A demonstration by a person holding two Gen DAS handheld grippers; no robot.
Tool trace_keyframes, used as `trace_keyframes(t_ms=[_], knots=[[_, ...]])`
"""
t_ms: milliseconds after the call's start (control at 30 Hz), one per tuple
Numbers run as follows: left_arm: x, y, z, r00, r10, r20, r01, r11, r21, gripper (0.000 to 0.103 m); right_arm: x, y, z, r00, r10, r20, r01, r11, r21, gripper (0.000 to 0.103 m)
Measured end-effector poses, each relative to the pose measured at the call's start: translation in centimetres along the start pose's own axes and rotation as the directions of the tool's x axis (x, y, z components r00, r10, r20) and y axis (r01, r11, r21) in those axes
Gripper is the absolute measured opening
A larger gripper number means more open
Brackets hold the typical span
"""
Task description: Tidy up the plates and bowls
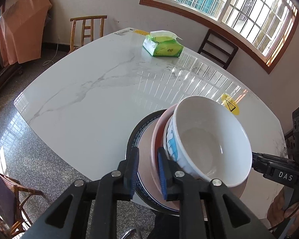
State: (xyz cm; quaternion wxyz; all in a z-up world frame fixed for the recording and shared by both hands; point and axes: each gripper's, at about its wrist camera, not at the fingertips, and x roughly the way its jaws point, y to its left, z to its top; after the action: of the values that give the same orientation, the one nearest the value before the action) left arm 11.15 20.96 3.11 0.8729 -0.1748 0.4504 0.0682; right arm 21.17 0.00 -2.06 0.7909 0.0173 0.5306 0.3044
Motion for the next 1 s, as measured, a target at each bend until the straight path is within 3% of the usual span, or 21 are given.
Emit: trace_keyframes(t_ms=[267,367,433,667,1000], knots=[[-0.7,0.8,-1.9,0.99,0.04,0.136,-0.038,0.999,-0.013,0.045,-0.8,-1.0,-1.0,0.993,0.028,0.112,-0.029,0.999,0.014,0.035],[-1.1,0.3,-2.7,0.98,0.077,0.185,-0.081,0.997,0.012,0.047,-1.2,-1.0,-1.8,0.987,0.043,0.157,-0.045,0.999,0.009,0.045],[-1.4,0.0,-3.3,0.973,0.101,0.208,-0.11,0.993,0.03,0.047,-1.6,-0.6,-2.3,0.982,0.039,0.187,-0.038,0.999,-0.009,0.046],[-3.0,-0.8,-5.6,0.93,0.17,0.326,-0.198,0.979,0.054,0.048,-3.7,1.2,-5.0,0.938,-0.032,0.345,0.067,0.994,-0.088,0.057],[-5.3,-2.9,-8.3,0.893,0.181,0.411,-0.236,0.968,0.088,0.048,-4.6,2.2,-8.5,0.909,0.025,0.415,0.017,0.995,-0.098,0.059]])
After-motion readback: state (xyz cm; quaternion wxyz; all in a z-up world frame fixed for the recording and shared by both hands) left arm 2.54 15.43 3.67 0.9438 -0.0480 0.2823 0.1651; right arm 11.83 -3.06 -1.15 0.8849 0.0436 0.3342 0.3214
